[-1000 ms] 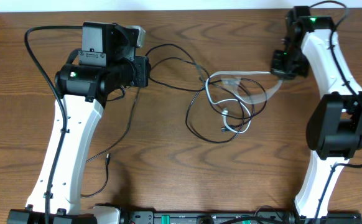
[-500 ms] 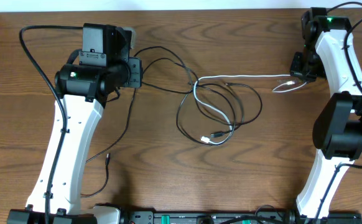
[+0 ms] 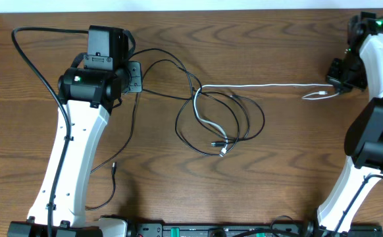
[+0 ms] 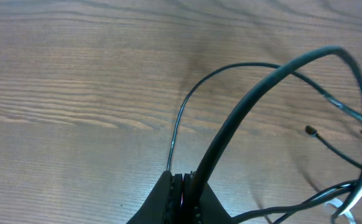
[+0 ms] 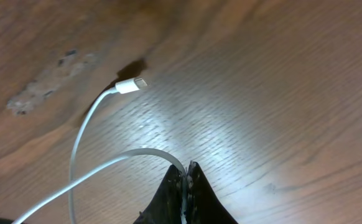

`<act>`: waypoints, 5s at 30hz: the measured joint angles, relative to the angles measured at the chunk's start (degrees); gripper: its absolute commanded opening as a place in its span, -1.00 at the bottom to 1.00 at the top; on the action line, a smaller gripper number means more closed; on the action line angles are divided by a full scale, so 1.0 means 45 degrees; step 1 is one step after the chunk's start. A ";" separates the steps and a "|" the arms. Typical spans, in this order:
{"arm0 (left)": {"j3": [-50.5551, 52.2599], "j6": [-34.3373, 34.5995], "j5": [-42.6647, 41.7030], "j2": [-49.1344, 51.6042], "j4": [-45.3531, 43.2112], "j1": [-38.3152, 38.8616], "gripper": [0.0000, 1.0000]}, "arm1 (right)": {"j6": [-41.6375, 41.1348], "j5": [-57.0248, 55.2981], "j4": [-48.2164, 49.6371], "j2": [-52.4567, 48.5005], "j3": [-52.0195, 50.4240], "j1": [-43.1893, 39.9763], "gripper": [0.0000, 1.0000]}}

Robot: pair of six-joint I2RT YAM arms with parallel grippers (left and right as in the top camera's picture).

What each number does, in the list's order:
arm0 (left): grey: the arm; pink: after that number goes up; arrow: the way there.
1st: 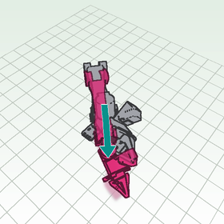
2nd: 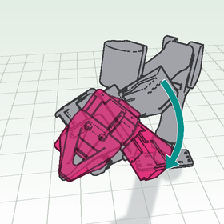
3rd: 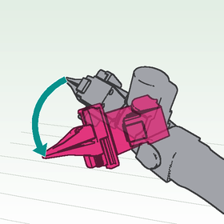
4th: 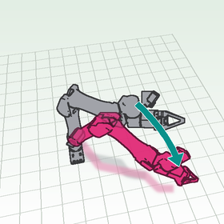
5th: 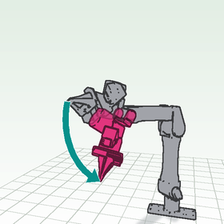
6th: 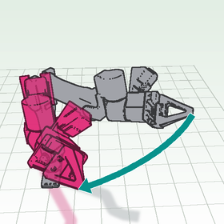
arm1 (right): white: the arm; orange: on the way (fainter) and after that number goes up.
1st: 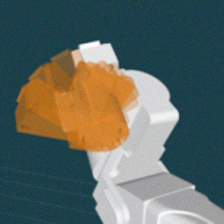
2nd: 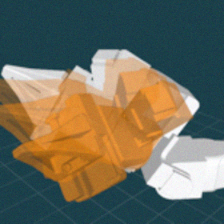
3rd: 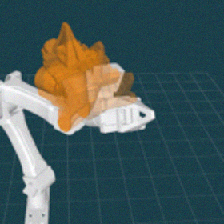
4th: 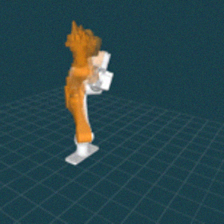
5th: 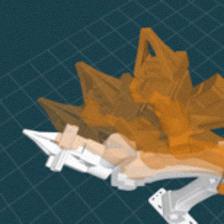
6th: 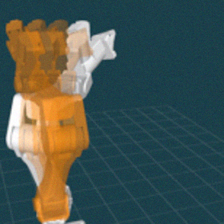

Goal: Untangle cables

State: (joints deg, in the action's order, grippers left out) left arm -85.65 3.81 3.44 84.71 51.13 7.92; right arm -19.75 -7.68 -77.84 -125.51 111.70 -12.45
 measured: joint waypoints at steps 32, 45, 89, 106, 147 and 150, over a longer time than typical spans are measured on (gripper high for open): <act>-0.0005 0.0160 0.0087 -0.0005 0.0000 0.0000 -0.85 | 0.2195 0.2025 -0.1180 0.0073 0.1001 -0.1914 0.23; -0.0005 -0.1593 -0.3818 -0.0005 -0.0821 0.0000 -0.85 | 0.5017 0.5853 0.0466 0.0121 0.2895 0.0544 0.80; -0.0005 -0.2511 -0.7397 -0.1146 -0.0845 0.0000 -0.85 | 0.9326 1.2308 0.3463 -0.2526 0.2472 0.7898 0.01; -0.0005 -0.2511 -0.7407 -0.1146 -0.0845 0.0000 -0.85 | 0.9432 1.2381 0.3453 -0.3269 0.2365 0.7966 -0.56; -0.0005 -0.1515 -0.5634 -0.1146 -0.0787 0.0000 -0.85 | 0.6999 0.9262 0.1574 0.1171 0.2715 0.4226 -0.98; -0.0005 -0.1190 -0.5061 -0.1146 -0.0787 0.0000 -0.85 | 0.6747 0.8990 0.1307 0.2181 0.2827 0.3186 -0.98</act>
State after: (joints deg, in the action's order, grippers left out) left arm -85.67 -1.54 -19.33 79.55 47.59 7.92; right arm 10.61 32.77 -71.96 -115.70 124.42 1.89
